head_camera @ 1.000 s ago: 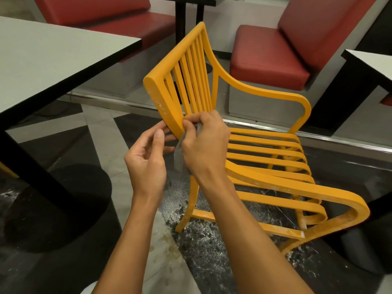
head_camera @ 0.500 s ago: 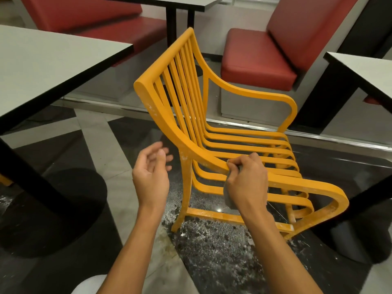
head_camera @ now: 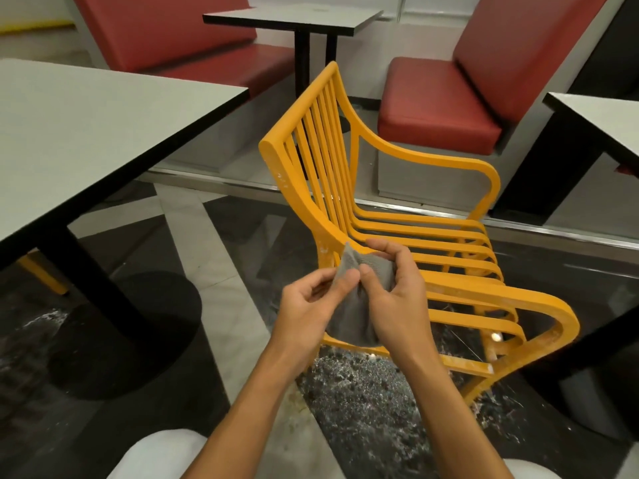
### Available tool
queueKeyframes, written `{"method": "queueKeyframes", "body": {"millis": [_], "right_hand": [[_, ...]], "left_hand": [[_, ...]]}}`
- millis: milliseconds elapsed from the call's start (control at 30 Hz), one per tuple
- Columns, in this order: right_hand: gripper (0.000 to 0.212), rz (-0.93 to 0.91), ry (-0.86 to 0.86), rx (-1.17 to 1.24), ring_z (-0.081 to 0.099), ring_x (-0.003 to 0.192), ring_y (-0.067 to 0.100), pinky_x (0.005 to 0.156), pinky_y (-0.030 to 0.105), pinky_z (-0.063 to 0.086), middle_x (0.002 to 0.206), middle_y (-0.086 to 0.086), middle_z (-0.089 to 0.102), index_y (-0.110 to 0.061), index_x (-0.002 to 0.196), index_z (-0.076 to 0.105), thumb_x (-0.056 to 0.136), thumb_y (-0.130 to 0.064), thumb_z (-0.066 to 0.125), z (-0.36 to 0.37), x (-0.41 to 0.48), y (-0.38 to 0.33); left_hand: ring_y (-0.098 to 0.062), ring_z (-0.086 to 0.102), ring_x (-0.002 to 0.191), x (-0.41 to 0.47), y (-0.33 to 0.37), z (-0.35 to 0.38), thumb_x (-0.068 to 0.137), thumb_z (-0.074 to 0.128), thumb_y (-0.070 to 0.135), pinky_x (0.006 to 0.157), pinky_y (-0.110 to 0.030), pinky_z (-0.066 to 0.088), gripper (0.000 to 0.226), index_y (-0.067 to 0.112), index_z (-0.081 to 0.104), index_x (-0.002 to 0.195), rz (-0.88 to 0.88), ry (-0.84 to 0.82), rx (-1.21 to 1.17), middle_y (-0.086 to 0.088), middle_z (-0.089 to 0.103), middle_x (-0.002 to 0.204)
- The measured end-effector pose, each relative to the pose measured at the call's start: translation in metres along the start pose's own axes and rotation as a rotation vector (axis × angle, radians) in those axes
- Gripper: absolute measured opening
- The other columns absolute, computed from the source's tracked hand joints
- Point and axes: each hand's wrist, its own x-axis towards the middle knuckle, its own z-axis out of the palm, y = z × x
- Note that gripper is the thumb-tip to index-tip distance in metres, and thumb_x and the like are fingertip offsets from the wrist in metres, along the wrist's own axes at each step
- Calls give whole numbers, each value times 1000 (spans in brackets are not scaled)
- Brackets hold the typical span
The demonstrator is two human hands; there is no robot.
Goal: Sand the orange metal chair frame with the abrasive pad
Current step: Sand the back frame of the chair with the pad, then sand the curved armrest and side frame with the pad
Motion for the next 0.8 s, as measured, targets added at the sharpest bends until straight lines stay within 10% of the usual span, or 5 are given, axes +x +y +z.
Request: {"method": "queueKeyframes", "body": {"millis": [267, 600, 800], "right_hand": [[34, 221, -103, 30, 70, 112, 17, 91, 42, 62, 115, -4, 74, -22, 124, 70, 91, -21, 79, 16, 6, 2], [12, -158, 40, -90, 68, 93, 1, 79, 19, 55, 92, -13, 74, -24, 94, 77, 88, -14, 80, 70, 21, -18], [20, -154, -91, 75, 72, 96, 2, 81, 21, 59, 99, -11, 78, -21, 112, 80, 95, -13, 74, 88, 34, -27]], "left_hand": [[-19, 78, 102, 8, 8, -33, 102, 66, 10, 82, -30, 63, 17, 16, 73, 116, 39, 161, 74, -4, 81, 105], [-13, 72, 94, 27, 14, -40, 100, 67, -1, 81, -26, 59, 13, 12, 64, 97, 388, 411, 166, -5, 71, 96], [-18, 74, 112, 34, 36, -37, 96, 68, 24, 86, -22, 60, 31, 12, 71, 124, 274, 333, -210, -6, 78, 116]]}}
